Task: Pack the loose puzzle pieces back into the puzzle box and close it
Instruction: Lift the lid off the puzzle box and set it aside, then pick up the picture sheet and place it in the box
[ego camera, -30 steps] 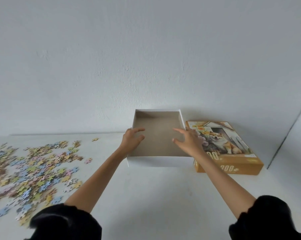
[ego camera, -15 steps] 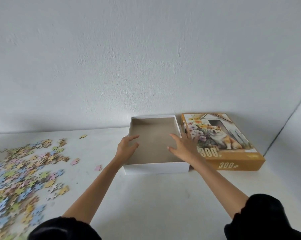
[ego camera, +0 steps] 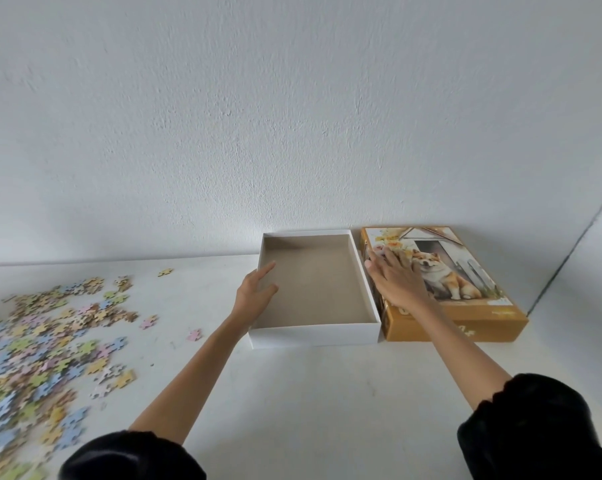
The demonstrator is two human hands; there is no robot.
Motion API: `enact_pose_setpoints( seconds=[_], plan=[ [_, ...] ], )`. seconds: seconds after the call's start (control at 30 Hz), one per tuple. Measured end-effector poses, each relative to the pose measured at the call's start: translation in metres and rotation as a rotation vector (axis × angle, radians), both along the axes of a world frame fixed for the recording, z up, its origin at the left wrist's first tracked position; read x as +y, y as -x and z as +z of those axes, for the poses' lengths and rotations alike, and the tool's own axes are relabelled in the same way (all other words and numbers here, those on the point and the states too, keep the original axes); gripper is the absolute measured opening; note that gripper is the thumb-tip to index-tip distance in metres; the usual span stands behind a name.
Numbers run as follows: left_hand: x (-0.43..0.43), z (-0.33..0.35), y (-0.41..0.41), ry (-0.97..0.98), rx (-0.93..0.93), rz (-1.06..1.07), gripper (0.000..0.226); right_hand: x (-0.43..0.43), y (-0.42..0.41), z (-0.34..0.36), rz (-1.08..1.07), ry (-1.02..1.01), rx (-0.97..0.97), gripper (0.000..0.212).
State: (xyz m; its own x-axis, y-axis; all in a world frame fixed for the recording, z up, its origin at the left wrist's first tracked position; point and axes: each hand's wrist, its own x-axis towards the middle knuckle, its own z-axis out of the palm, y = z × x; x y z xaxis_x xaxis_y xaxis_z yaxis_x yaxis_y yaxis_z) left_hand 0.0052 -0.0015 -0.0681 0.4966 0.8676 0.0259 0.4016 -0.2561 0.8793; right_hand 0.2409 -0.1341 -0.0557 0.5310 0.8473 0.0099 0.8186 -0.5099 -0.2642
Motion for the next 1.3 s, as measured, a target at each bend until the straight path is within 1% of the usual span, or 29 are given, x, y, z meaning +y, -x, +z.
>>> enact_pose_setpoints(
  seconds=[0.13,0.27,0.5,0.57,0.7,0.77,0.93,1.1,1.3],
  plan=[
    [0.001,-0.002,-0.003,0.0,-0.014,-0.006,0.049,-0.001,0.003,0.002,0.025,0.036,0.006,0.06],
    [0.0,-0.003,-0.007,0.002,-0.029,-0.01,0.048,-0.003,0.008,0.003,0.077,0.039,-0.019,0.063],
    [-0.003,0.002,-0.009,-0.056,0.058,-0.014,0.048,-0.001,0.005,0.0,0.092,0.057,-0.035,0.062],
    [-0.004,0.005,-0.009,-0.1,0.103,-0.017,0.049,-0.001,0.005,0.002,0.086,0.001,-0.008,0.058],
    [-0.006,0.017,-0.006,-0.198,0.121,0.001,0.046,-0.003,0.015,0.014,0.104,-0.276,0.08,0.05],
    [-0.01,0.024,0.0,-0.27,0.125,-0.016,0.045,-0.001,0.027,0.022,0.136,-0.343,0.118,0.048],
    [-0.025,0.04,0.031,-0.382,0.163,0.007,0.041,0.006,0.067,0.041,0.227,-0.404,0.166,0.046],
    [-0.039,0.052,0.087,-0.394,0.213,0.135,0.037,0.02,0.122,0.053,0.35,-0.434,0.197,0.04],
    [-0.052,0.072,0.175,-0.427,0.258,0.296,0.036,0.044,0.21,0.068,0.493,-0.446,0.258,0.034]
  ],
)
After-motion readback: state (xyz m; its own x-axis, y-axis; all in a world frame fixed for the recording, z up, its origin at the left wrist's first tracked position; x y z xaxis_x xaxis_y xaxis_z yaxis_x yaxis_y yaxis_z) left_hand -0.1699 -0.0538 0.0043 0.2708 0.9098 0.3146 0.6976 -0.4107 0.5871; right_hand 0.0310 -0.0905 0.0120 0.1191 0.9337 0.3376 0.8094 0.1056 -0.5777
